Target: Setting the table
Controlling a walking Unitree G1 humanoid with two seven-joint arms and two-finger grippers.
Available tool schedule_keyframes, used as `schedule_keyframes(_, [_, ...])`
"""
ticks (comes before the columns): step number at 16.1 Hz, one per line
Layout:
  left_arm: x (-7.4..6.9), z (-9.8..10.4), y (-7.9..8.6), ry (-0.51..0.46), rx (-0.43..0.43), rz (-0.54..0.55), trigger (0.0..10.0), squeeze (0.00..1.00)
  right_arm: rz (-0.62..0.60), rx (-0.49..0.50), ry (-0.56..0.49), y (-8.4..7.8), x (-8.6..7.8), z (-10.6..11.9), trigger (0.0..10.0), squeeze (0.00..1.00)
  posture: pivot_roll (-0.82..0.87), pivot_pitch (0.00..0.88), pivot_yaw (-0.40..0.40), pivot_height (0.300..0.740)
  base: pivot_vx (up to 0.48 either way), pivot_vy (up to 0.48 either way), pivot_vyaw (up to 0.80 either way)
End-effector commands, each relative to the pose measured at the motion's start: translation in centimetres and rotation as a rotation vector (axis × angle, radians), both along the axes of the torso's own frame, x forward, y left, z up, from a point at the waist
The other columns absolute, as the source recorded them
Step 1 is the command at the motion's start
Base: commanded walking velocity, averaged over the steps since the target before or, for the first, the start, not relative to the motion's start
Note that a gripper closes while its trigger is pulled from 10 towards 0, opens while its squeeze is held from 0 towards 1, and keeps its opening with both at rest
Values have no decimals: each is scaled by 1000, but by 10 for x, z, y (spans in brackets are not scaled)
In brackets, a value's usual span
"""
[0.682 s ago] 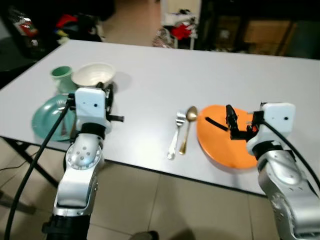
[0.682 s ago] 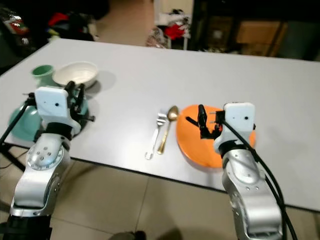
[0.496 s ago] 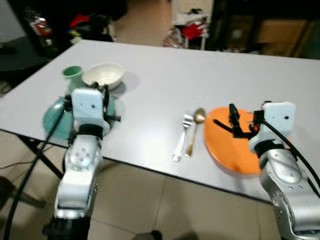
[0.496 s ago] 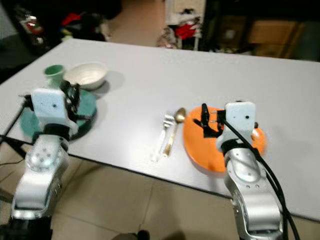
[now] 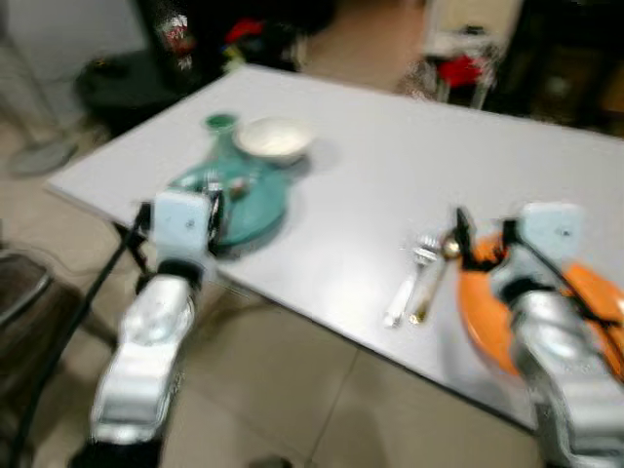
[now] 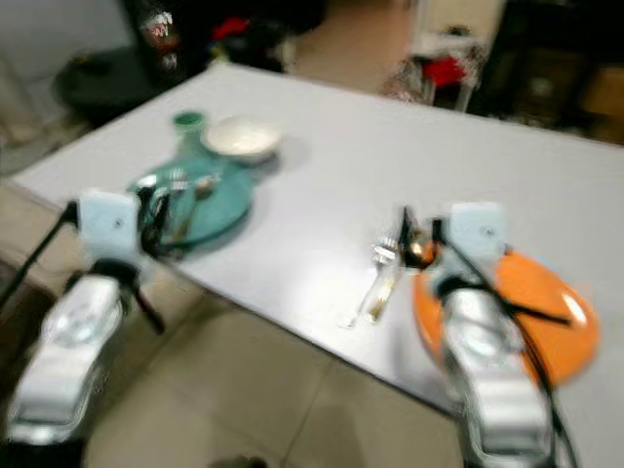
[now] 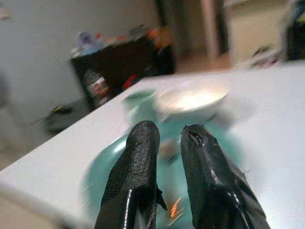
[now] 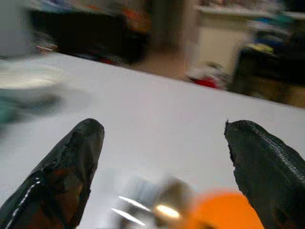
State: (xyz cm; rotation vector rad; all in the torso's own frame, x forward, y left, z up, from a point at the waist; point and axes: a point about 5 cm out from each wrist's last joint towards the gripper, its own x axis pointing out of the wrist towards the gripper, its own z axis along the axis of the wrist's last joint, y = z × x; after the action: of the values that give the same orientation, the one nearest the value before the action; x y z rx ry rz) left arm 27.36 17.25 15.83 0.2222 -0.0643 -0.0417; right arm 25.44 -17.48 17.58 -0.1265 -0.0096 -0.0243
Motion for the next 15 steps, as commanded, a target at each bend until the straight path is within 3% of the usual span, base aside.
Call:
schedule_keyframes(1, [-1,0,-4,12,-5,-25,10000,0,4,-18,-6,-2,1,1,10000,1000,18,0,67,740,0,0,800])
schedule_keyframes(4, [-7,1,-8,48,-60,-97,10000,0,20,-15,-13,-3,-3,2,10000,1000,20,0,65,740,0,0,800])
schedule_keyframes(8, [0,4,-2,35,-92,8,10000,0,20,15,-23,-1,0,1,10000,1000,17,0,63,740,0,0,800])
schedule_keyframes(9, [-1,4,-5,21,-101,19,10000,0,16,12,-22,-3,-2,0,10000,1000,21,0,64,740,0,0,800])
schedule_keyframes(10, [-3,4,-16,13,-84,-48,10000,0,-12,22,-9,-6,-4,-4,10000,1000,20,0,56,740,0,0,800])
schedule_keyframes(12, [2,9,-15,-53,-87,21,10000,0,-1,17,-20,-4,-1,-1,10000,1000,8,0,75,740,0,0,800])
schedule_keyframes(14, [4,7,-19,-73,-95,27,10000,184,-7,4,-15,-8,-2,-6,10000,1000,12,0,77,740,0,0,800])
schedule_keyframes(15, [7,14,-11,-131,-73,110,10000,188,-36,17,-34,-10,-1,0,10000,1000,1,0,85,740,0,0,800])
